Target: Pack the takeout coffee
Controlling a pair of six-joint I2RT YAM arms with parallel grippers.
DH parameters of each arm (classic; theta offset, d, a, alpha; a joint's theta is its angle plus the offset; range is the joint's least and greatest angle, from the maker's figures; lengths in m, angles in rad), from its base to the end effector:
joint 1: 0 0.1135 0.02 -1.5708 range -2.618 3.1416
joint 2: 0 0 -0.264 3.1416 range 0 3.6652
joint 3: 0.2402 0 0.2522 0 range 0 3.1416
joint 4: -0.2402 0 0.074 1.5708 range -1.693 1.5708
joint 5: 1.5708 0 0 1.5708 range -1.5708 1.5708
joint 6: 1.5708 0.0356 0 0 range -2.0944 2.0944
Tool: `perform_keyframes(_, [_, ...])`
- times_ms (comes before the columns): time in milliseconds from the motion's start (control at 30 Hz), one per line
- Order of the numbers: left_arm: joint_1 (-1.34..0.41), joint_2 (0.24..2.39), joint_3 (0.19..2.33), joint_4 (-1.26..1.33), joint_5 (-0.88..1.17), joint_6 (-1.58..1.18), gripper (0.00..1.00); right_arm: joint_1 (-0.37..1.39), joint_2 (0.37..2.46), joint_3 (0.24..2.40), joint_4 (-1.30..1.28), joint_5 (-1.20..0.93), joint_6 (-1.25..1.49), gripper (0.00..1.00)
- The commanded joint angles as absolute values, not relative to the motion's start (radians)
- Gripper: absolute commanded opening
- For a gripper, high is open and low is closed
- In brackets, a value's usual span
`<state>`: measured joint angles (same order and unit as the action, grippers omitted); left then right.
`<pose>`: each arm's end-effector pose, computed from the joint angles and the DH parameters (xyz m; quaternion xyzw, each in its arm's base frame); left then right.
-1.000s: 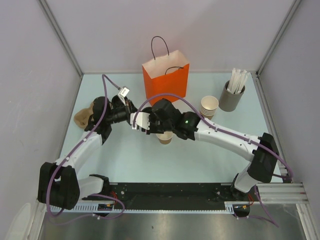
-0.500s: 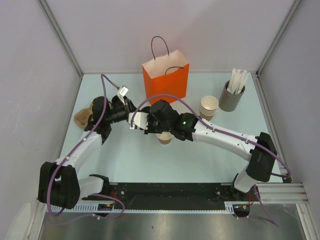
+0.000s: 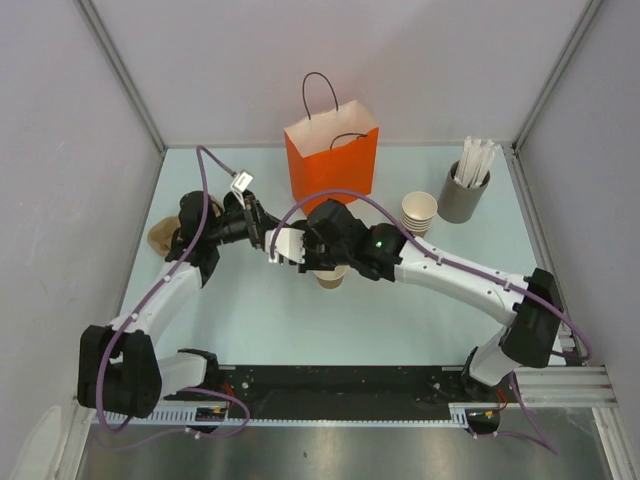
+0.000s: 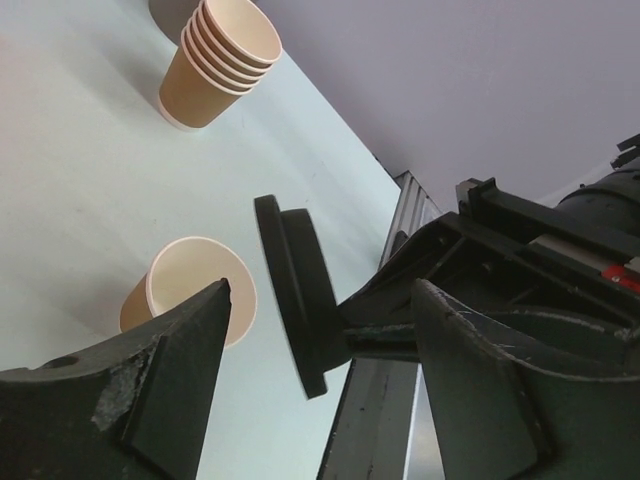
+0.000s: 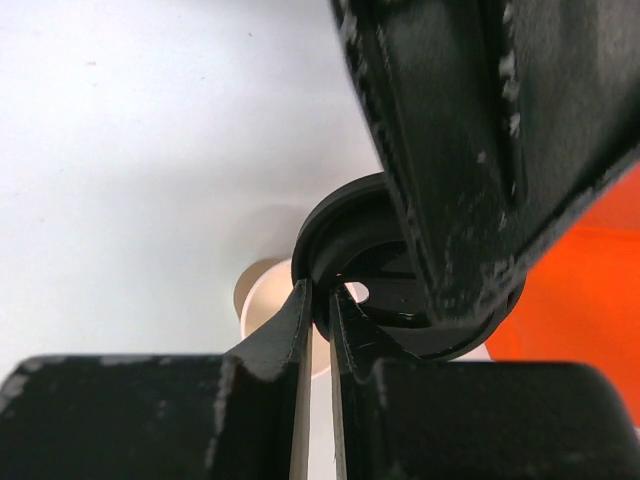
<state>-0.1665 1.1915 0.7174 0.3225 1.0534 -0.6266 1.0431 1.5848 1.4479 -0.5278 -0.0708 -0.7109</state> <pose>0.2494 -0.0733 0.2864 0.1693 0.7132 -0.5693 0.3722 0.1795 0.3129 0.3359 -0.7007 0.5627 0.1037 0.4262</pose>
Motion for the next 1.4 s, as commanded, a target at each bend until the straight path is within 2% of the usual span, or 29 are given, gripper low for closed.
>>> perform_keyframes(0, [-0.147,1.173,0.805,0.290,1.112,-0.563,0.80,1.028,1.497,1.470,-0.613,-0.127,-0.736,0.00])
perform_keyframes(100, [-0.134,1.173,0.844,0.215,1.114,-0.496,0.86,1.006,1.468,1.486,-0.684,-0.172,-0.752,0.00])
perform_keyframes(233, [-0.103,1.183,0.890,0.112,1.106,-0.387,1.00,0.979,1.448,1.523,-0.784,-0.213,-0.772,0.00])
perform_keyframes(500, [-0.074,1.151,0.957,-0.124,1.003,-0.117,1.00,0.875,1.560,1.738,-1.072,-0.328,-0.825,0.00])
perform_keyframes(767, [-0.032,1.036,0.927,-0.192,0.930,-0.012,1.00,0.864,1.833,1.962,-1.383,-0.362,-0.874,0.02])
perform_keyframes(1133, [0.037,0.920,0.939,-0.328,0.759,0.146,0.99,0.884,1.977,2.022,-1.401,-0.301,-0.807,0.02])
perform_keyframes(1367, [0.078,0.882,0.908,-0.321,0.733,0.143,0.99,0.864,2.045,2.077,-1.358,-0.287,-0.713,0.02])
